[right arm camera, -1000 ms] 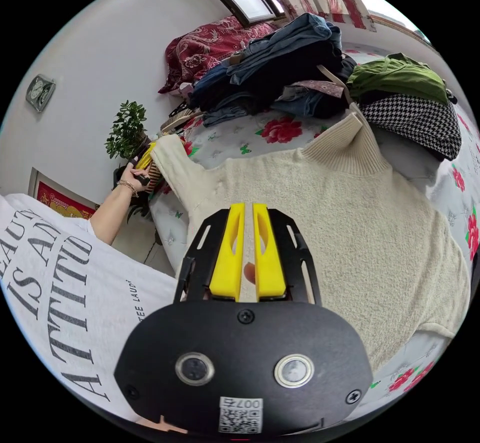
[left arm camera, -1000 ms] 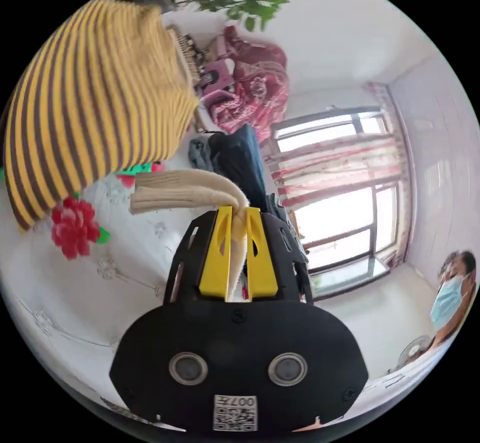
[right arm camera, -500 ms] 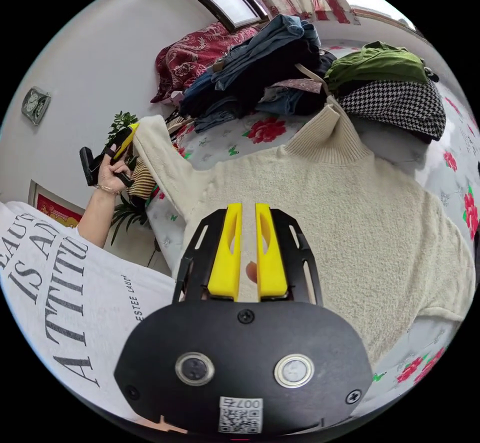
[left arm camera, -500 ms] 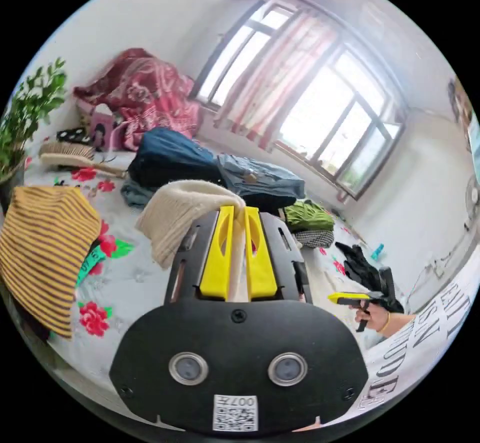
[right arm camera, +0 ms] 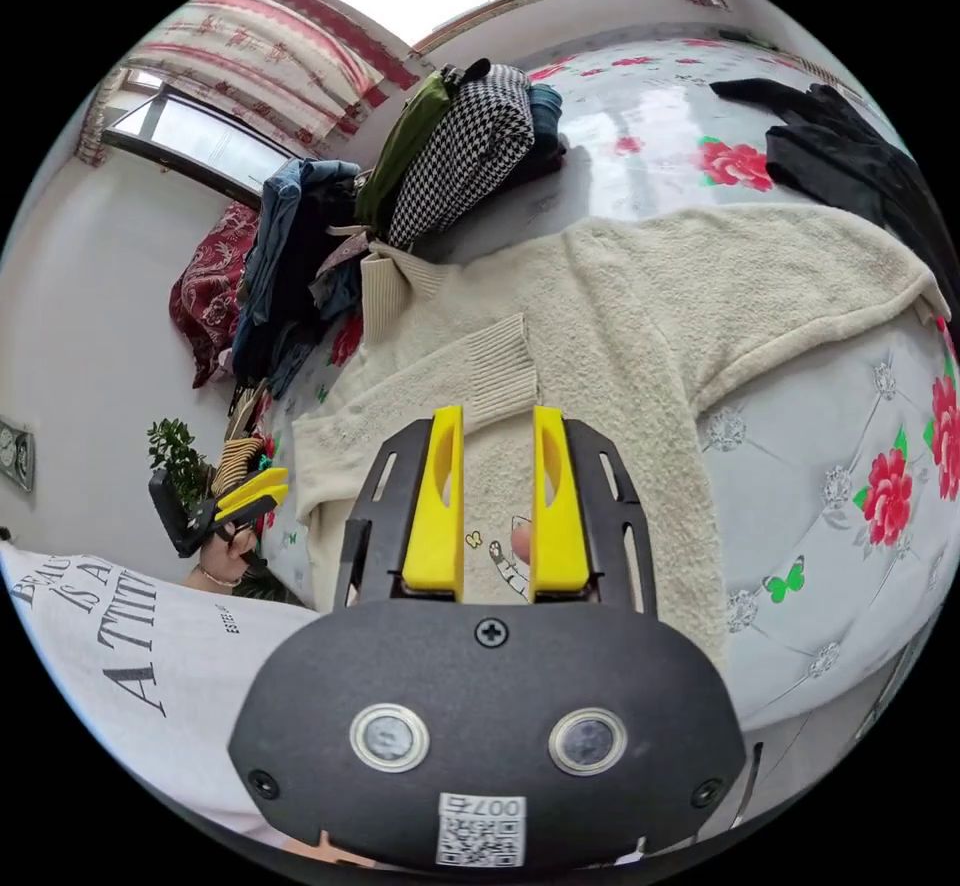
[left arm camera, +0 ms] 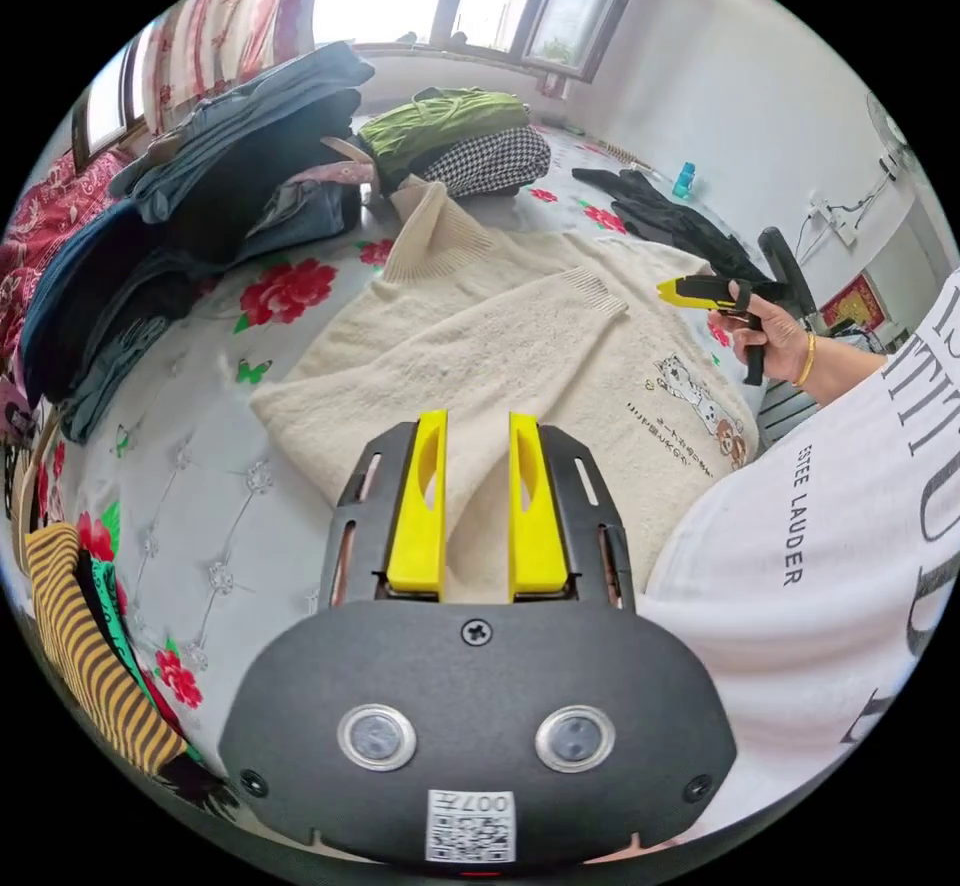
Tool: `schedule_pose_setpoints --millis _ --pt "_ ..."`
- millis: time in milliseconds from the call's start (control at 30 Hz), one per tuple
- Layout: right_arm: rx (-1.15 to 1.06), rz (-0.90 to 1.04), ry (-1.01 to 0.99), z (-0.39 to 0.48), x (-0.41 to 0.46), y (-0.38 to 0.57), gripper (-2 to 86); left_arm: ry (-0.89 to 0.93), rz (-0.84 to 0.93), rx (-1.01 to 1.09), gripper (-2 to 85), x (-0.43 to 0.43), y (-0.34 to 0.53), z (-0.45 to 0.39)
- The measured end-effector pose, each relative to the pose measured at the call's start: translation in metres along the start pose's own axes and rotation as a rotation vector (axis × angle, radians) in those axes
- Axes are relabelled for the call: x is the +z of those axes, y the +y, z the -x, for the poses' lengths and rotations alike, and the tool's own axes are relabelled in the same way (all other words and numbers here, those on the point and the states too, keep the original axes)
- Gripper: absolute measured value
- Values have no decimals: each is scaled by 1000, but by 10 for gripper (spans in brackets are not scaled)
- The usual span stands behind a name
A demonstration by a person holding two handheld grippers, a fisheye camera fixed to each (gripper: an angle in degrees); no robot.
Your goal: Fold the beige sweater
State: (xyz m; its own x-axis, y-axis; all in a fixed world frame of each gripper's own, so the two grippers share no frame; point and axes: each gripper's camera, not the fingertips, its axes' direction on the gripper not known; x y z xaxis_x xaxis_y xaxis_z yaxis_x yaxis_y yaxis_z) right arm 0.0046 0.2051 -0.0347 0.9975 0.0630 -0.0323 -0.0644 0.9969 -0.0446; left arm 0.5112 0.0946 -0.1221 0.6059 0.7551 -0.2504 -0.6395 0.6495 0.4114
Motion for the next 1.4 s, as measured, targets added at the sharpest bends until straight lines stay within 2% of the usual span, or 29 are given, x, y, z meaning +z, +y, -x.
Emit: schedule_pose_setpoints --millis 100,200,233,300,400,467,567,600,667,733,833,933,1100,1200,1267,1400 --pt "-26 19 26 12 31 -20 74 -37 24 -107 100 10 9 31" --pt "-111 115 135 33 76 -34 62 -57 24 -170 105 23 11 43" --pt "-142 118 233 44 86 -33 47 -58 30 -179 106 28 11 44" --pt "-202 109 378 59 86 -30 25 -59 71 -205 110 51 9 45" --pt "-329 -3 304 75 45 -16 8 -73 81 -205 110 68 5 41" --pt "-317 -38 339 70 25 -10 5 -81 78 -189 109 76 2 39" --pt "-158 -76 375 27 4 -6 8 -73 128 -175 111 102 -5 43" --pt "-22 -131 416 0 -10 -6 14 -72 163 -178 114 116 -7 47" --pt "143 -220 403 -43 -35 -3 34 -100 236 -174 116 144 -4 53" --pt "308 -317 339 -100 -65 -2 67 -131 205 -148 116 152 1 55" --pt "457 -403 359 -157 -91 -3 93 -140 237 -162 111 154 -1 64" --pt "549 -455 337 -200 -103 -9 106 -151 188 -217 92 140 3 74" --pt "656 -492 307 -244 -103 -21 89 -109 130 -355 93 114 24 100" --pt "626 -503 271 -240 -113 -41 43 -131 159 -397 89 109 41 114" --pt "450 -578 185 -208 -126 -58 25 -139 145 -426 86 103 51 122" --pt "-202 -487 72 -51 -125 -90 11 -134 89 -480 83 89 65 144"
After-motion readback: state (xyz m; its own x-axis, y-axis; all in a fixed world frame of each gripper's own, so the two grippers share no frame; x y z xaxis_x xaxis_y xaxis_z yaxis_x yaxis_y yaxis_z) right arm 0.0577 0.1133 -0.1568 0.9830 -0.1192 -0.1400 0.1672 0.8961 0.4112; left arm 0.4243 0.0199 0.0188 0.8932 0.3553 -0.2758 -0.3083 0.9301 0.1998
